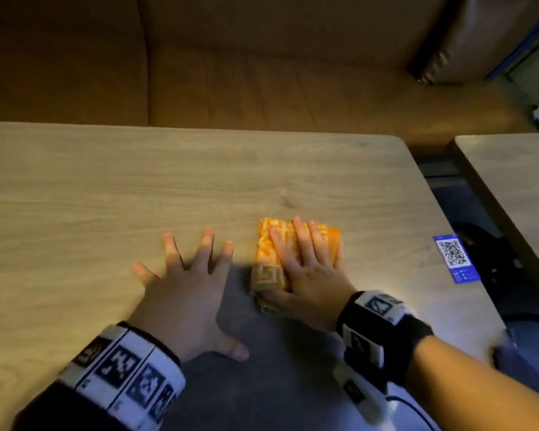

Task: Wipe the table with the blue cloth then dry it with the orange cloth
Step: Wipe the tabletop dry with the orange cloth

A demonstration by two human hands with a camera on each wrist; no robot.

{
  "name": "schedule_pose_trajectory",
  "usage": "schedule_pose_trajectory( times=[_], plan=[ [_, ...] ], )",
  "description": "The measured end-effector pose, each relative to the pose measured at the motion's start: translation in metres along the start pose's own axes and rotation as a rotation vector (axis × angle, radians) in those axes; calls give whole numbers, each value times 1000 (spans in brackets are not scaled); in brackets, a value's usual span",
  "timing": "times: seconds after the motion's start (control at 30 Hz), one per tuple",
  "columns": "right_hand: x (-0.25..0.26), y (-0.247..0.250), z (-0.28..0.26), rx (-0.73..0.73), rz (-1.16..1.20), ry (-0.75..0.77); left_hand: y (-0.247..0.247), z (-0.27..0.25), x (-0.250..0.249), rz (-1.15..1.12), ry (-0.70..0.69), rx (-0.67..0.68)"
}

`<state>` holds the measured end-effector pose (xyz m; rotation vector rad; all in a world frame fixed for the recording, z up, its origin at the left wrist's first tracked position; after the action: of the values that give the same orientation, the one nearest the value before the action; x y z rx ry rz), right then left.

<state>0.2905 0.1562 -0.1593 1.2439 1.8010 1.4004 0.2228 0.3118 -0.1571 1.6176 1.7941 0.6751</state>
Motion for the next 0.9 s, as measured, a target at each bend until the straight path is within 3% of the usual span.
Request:
schedule_pose_trajectory(
  times=[0.07,0.17,0.23,0.33,0.4,0.5,0.63,0.77,0.9],
  plan=[
    [-8,7,22,3,-21,33,24,14,6,12,-8,-75],
    [-20,37,94,-163,11,-165,67,46,17,4,-13,-147],
    [-17,55,119,-224,9,-220,92,73,24,-4,-7,-126],
    [-16,41,118,-10,49,-108,115,102,30,16,-13,-65],
    [-17,46,120,42,29,-34,116,112,33,40,-2,-29],
    [-30,70,182,4,73,-57,113,112,30,41,10,15],
    [-30,83,259,106,128,-107,107,114,32,2,17,30],
    [-48,80,210,-31,81,-60,101,116,34,-13,18,48],
    [-85,75,197,71,101,-147,102,114,32,-35,19,47]
  ],
)
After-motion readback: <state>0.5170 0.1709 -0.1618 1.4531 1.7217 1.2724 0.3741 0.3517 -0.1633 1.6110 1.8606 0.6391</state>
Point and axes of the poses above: each hand's wrist, its own z-axis towards the middle knuckle, its own y-axis out of the back of the hand, x = y × z, the point moved 9 cm from there along z, towards the middle knuckle, and after that the axes turned 4 degrees about z, right-handed, at the moved point
